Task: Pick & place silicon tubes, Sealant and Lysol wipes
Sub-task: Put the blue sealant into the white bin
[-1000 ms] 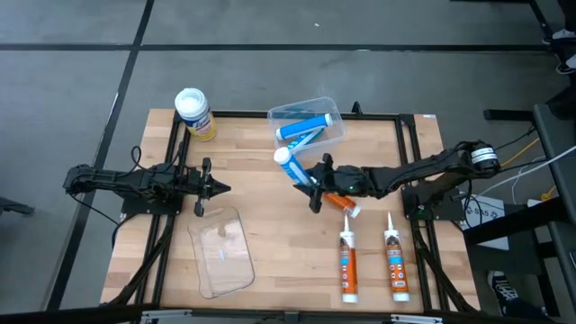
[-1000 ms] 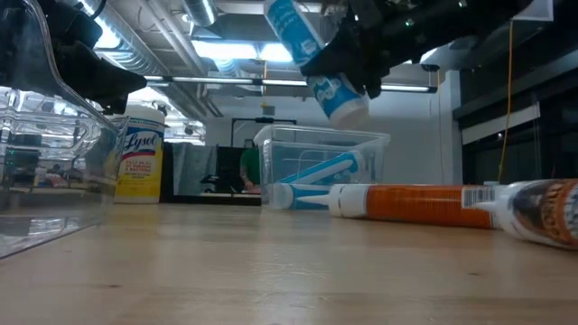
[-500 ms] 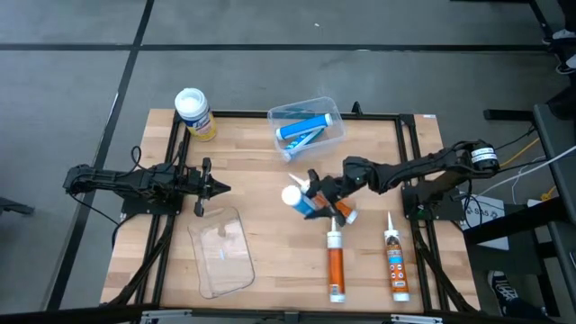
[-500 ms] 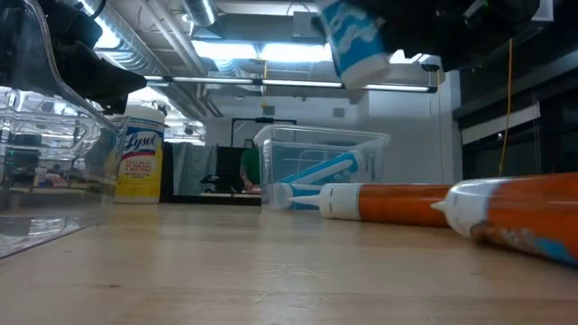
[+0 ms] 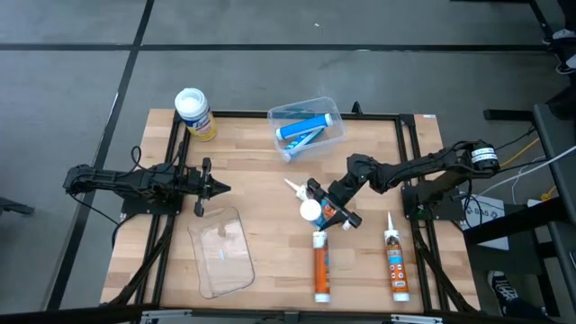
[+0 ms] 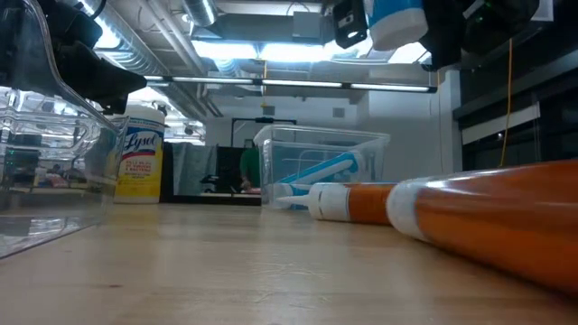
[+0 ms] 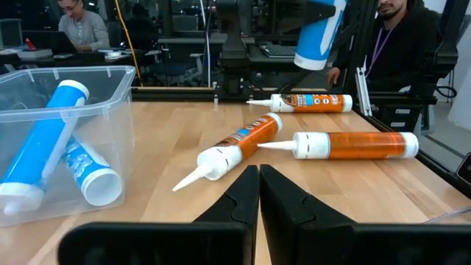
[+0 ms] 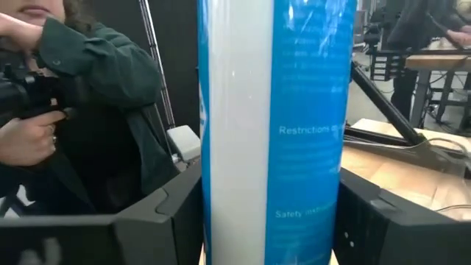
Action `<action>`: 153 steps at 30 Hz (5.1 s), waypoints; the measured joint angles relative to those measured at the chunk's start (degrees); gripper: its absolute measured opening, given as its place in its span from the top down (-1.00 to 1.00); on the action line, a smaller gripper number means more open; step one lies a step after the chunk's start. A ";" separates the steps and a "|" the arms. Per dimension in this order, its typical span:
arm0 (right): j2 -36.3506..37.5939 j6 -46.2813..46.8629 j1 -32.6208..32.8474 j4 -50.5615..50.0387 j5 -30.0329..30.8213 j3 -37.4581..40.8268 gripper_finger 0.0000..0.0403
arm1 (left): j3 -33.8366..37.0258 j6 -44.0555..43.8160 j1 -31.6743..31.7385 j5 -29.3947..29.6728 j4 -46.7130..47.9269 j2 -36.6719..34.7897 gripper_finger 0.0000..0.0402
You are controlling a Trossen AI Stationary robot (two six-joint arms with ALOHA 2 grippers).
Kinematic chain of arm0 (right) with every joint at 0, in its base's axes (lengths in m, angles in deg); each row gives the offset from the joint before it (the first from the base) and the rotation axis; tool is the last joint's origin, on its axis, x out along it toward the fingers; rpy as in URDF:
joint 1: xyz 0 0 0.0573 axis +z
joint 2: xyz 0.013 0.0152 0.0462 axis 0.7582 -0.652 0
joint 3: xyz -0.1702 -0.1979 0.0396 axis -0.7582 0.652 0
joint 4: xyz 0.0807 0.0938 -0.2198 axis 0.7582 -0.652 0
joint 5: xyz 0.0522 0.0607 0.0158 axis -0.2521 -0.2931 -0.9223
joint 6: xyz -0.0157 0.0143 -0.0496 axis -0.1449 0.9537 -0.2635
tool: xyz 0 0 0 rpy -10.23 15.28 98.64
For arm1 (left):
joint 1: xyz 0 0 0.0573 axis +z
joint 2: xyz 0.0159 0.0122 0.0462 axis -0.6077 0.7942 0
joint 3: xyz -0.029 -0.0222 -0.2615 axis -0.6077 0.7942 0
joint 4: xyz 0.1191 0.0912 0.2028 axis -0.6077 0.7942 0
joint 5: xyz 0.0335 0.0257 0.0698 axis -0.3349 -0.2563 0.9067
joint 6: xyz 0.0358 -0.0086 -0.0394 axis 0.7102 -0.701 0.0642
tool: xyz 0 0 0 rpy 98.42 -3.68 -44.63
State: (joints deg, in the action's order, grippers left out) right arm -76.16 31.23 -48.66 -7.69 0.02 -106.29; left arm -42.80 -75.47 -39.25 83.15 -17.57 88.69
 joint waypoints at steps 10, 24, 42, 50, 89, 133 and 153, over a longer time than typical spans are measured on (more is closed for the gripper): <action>-0.02 -2.76 0.02 2.48 10.19 -0.02 -0.08 | 0.02 0.00 -0.02 0.00 0.00 0.02 0.95; -0.35 -4.20 0.00 -0.68 44.84 -0.02 -0.08 | 0.02 -0.02 0.00 0.00 0.00 0.00 0.95; -0.35 -3.92 -0.35 -1.63 60.85 -0.02 -0.08 | 0.02 -0.02 -0.02 0.00 0.00 0.00 0.96; -0.35 -7.37 -5.95 -7.21 59.18 -4.22 -0.08 | 0.01 -0.02 -0.02 0.00 0.00 0.00 0.95; -1.05 -44.84 -23.04 -66.51 63.76 -28.35 -0.07 | 0.01 -0.02 -0.01 0.00 0.00 0.00 0.94; -27.27 -48.69 -32.65 -102.99 47.63 -56.54 -0.07 | 0.02 0.00 0.00 0.00 0.00 0.00 0.96; -27.15 -45.80 -32.70 -101.37 48.79 -55.67 -0.94 | 0.02 -0.01 -0.02 0.00 0.00 0.01 0.94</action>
State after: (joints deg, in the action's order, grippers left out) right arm -103.31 -14.56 -81.36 -109.07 48.81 -161.96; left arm -42.78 -75.48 -39.27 83.15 -17.57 88.70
